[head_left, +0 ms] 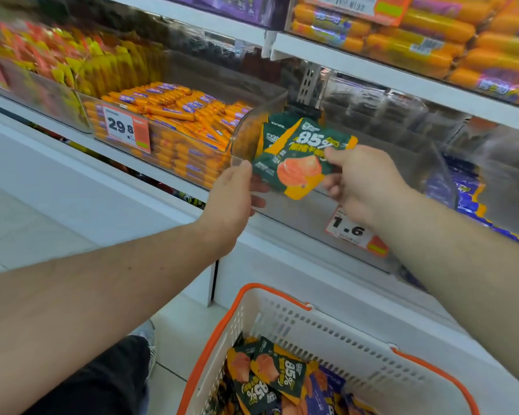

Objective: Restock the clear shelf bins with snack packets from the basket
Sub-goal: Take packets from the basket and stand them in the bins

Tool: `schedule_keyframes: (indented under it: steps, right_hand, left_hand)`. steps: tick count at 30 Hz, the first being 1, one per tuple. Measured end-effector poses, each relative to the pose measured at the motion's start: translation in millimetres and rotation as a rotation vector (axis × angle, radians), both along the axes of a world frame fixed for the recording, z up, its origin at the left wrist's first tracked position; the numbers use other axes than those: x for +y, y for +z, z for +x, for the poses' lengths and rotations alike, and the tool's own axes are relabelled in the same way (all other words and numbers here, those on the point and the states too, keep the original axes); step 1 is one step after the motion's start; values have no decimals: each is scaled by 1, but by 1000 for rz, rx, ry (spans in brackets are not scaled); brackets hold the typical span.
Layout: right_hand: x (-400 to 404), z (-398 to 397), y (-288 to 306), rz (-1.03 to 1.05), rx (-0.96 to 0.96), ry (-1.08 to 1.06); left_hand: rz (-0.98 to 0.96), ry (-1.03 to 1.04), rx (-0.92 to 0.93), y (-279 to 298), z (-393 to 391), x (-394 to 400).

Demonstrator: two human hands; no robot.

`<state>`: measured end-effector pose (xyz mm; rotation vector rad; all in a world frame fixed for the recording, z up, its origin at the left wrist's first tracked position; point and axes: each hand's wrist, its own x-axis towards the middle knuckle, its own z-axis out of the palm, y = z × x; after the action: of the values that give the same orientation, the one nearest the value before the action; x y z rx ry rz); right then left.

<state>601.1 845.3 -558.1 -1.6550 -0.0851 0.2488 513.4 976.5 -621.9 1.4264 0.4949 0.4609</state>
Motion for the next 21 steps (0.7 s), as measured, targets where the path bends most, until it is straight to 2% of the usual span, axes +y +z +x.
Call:
schedule_keyframes:
  steps: [4,8,11,14,18,21]
  right_hand:
    - [21,35,8,15,58,-43]
    - [28,54,2,-234,-277,-65]
    - [35,63,-6,-379,-362,12]
    - [44,70,-15,-441,-292,68]
    - [54,71,-24,-355,-60,103]
    - [57,72,-25,-377,-9,144]
  left_hand:
    - [16,-33,9,-6,0,-4]
    - [33,-77,29,-10,0,-8]
    - [36,-100,46,-10,3,-10]
    - [31,-129,53,-10,6,-14]
    - [41,-158,79,-12,9,-18]
    - [68,-180,108,-15,11,-19]
